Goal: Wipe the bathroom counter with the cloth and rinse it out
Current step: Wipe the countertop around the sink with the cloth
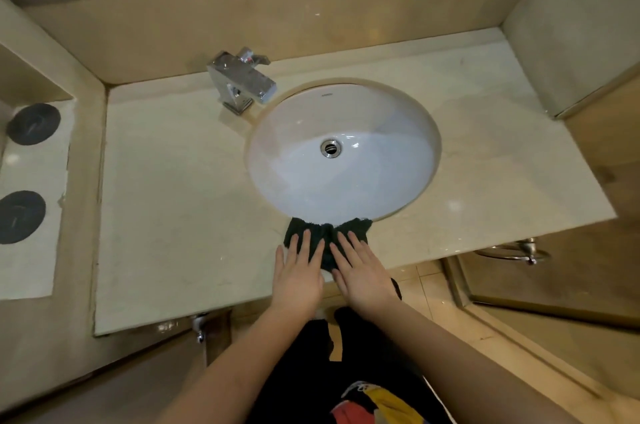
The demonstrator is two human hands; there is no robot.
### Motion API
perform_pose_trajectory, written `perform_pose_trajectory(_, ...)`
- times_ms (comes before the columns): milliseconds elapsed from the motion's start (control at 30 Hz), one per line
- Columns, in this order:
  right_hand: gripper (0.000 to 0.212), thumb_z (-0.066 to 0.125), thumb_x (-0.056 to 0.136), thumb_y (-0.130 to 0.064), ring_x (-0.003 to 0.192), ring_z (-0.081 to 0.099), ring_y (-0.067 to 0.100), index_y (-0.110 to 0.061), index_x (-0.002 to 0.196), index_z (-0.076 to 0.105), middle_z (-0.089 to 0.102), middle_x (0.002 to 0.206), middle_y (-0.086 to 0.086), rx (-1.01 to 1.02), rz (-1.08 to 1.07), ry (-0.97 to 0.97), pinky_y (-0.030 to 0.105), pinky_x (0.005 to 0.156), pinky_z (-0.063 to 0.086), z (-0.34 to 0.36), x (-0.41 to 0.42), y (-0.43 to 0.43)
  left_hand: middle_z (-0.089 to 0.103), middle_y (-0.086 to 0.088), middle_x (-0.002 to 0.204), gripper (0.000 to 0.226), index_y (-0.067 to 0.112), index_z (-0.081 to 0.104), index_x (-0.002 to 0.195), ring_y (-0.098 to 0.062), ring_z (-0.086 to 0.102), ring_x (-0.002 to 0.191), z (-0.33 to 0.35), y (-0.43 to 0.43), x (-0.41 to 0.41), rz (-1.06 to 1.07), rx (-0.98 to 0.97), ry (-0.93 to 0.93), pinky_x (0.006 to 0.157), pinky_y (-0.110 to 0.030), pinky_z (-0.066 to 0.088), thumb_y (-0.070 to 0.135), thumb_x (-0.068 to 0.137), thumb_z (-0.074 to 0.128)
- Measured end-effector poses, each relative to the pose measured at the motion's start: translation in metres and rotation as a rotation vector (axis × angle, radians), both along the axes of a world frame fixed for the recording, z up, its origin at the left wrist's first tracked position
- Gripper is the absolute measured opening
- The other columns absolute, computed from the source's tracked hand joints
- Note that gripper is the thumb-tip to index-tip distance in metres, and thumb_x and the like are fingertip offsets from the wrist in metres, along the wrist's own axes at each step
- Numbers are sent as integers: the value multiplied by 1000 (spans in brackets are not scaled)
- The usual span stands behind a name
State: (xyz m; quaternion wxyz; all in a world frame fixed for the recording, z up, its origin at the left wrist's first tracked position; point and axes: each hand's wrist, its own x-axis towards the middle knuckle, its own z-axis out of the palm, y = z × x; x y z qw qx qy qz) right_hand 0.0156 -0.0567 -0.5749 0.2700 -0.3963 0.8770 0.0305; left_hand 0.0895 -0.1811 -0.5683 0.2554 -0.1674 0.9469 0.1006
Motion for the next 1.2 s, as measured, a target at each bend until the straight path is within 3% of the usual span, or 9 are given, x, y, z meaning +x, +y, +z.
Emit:
perform_pose_trajectory(333,54,28,91,-36,134,41,33,-16,134,53,49,141,14,30,-198,23,45,102,43,-2,-22,97,-21,-13,157,70,25,-10,151,-34,-17,145,1,80,-26,-188,63,10,118,-50,-7,34,99,36)
perform_pose_trajectory(533,71,-2,100,-43,128,49,32,-19,129,59,55,136,12,55,-287,56,45,98,46,3,-65,129,-21,-11,157,68,25,-9,151,-33,-18,145,-2,112,-78,-233,86,16,119,-49,-5,33,100,34)
perform_pose_trajectory(633,64,9,100,-47,127,49,33,-21,127,61,56,135,11,44,-282,40,45,98,45,4,-93,131,-21,-11,157,68,25,-10,151,-32,-17,145,-6,117,-103,-238,46,12,118,-49,-6,35,100,33)
perform_pose_trajectory(733,54,27,97,-45,142,25,34,-21,142,43,34,152,13,-11,-170,4,42,115,24,3,-119,129,-14,-12,159,68,24,-6,152,-30,-7,147,-5,113,-123,-251,34,12,118,-49,-4,32,98,34)
perform_pose_trajectory(867,58,27,102,-44,147,-9,27,-24,153,10,-5,160,5,-31,-103,36,32,115,-8,3,-148,119,-2,-9,161,65,24,-5,152,-24,3,148,-6,106,-141,-172,51,6,118,-48,-1,30,98,30)
perform_pose_trajectory(933,57,22,101,-46,147,-5,30,-23,153,12,-1,159,7,-14,-71,34,34,117,-3,1,-155,115,-1,-8,161,64,23,-6,152,-23,2,148,-8,109,-146,-134,65,7,119,-46,-1,30,98,29)
perform_pose_trajectory(1033,61,18,95,-45,138,33,35,-15,139,48,41,147,15,2,-27,95,40,115,22,-7,-162,119,-7,-8,161,65,23,-5,152,-23,-3,148,-9,119,-154,-111,70,50,118,-45,-3,30,98,29)
perform_pose_trajectory(1100,58,24,94,-40,132,43,36,-10,131,56,53,136,18,27,-33,128,41,117,15,-4,-168,133,-12,-8,160,65,23,-3,152,-22,-8,148,-10,131,-162,-140,85,85,118,-42,-4,31,97,30)
perform_pose_trajectory(1200,55,29,98,-40,142,24,37,-8,143,35,36,148,19,55,-32,204,43,117,-5,-7,-171,168,-16,-14,158,62,25,0,153,-26,-12,147,-7,154,-184,-130,124,115,119,-38,-3,34,99,30)
